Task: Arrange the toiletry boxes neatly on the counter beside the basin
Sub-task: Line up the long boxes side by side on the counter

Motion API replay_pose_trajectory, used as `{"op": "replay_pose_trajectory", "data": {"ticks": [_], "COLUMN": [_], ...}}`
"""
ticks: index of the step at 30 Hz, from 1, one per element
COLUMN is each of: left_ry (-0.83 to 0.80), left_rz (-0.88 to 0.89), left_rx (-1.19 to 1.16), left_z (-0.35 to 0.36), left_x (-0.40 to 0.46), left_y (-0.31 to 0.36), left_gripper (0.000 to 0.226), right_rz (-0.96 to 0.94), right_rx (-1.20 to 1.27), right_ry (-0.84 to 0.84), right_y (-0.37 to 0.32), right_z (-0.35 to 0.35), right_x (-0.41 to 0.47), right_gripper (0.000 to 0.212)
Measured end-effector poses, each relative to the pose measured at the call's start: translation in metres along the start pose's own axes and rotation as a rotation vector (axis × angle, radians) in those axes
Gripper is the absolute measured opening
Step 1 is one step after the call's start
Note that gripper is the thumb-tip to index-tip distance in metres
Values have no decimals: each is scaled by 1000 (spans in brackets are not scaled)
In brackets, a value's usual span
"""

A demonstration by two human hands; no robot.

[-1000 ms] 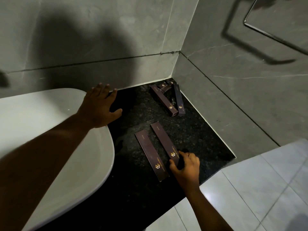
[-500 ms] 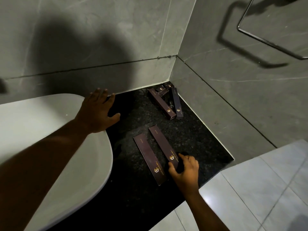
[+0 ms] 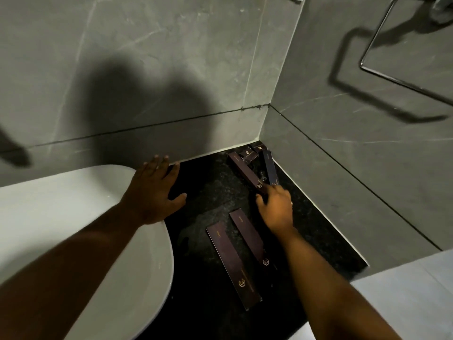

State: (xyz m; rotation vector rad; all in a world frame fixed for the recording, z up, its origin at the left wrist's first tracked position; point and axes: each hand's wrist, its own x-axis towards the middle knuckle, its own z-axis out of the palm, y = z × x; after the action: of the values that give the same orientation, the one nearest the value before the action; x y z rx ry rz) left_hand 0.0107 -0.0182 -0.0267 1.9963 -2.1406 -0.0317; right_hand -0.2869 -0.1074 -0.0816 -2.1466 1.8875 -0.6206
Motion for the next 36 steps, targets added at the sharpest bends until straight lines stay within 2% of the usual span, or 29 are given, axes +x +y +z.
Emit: {"op": "replay_pose_trajectory", "data": {"ticks": [4, 7, 10, 14, 20, 26, 36], "left_ry": [7, 2, -2, -6, -11, -13, -25], "left_rz": [0, -5, -9, -4, -5, -1, 11], "left_rx": [3, 0, 0, -2, -20, -20, 19], "left_z": [3, 4, 3, 2, -2, -3, -4], "left_x": [1, 1, 2, 2, 1, 0, 0], "left_y": [-2, -3, -3, -2, 0, 3, 2], "left_gripper": [88, 86, 86, 87, 87, 88, 89], "right_rz": [-41, -18, -28, 6, 198, 202, 202], "right_rx": [-265, -307, -203, -59, 70, 81, 78], "right_ry": [-146, -204, -172, -109, -38, 51, 38], "right_y": [-2, 2, 10, 33, 76, 92, 91], "right_z": [5, 7, 2, -10, -19, -17, -16], "right_x": [38, 45, 28, -19, -91, -126, -134], "right_gripper": [47, 41, 35, 42, 47, 42, 48]}}
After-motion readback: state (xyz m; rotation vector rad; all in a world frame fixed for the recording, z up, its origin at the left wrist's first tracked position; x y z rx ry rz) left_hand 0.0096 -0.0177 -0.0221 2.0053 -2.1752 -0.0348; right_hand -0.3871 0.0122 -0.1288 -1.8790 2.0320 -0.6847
